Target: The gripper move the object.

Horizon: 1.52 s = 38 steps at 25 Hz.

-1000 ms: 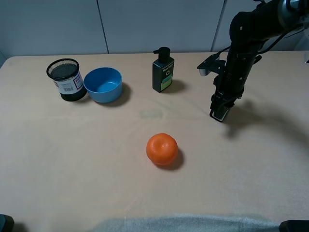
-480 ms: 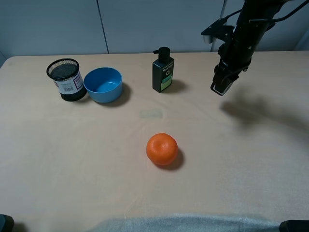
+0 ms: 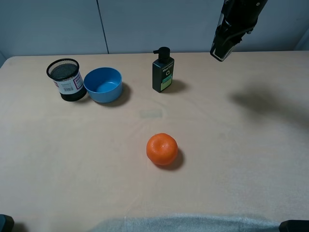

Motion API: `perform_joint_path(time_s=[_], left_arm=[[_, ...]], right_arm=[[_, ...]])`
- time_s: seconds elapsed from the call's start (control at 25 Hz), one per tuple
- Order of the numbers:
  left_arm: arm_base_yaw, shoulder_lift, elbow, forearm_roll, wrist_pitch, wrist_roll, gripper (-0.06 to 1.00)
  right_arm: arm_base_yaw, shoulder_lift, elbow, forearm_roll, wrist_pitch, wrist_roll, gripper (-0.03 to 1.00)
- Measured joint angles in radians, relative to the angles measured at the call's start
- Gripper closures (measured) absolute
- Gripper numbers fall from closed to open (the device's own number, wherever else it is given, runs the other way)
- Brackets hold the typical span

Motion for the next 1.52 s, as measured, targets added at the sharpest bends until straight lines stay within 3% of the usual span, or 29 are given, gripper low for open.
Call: perform_joint_path(time_s=[0.88, 1.52], left_arm=[[0.000, 0.000, 0.000, 0.000, 0.000, 0.001, 0.15], [0.000, 0.000, 0.000, 0.000, 0.000, 0.001, 0.15]], right_arm=[[0.200, 0.097, -0.032, -0.064, -0.007, 0.000, 0.63], [0.235, 0.233, -0.133, -0.074, -0.030, 0.000, 0.63]])
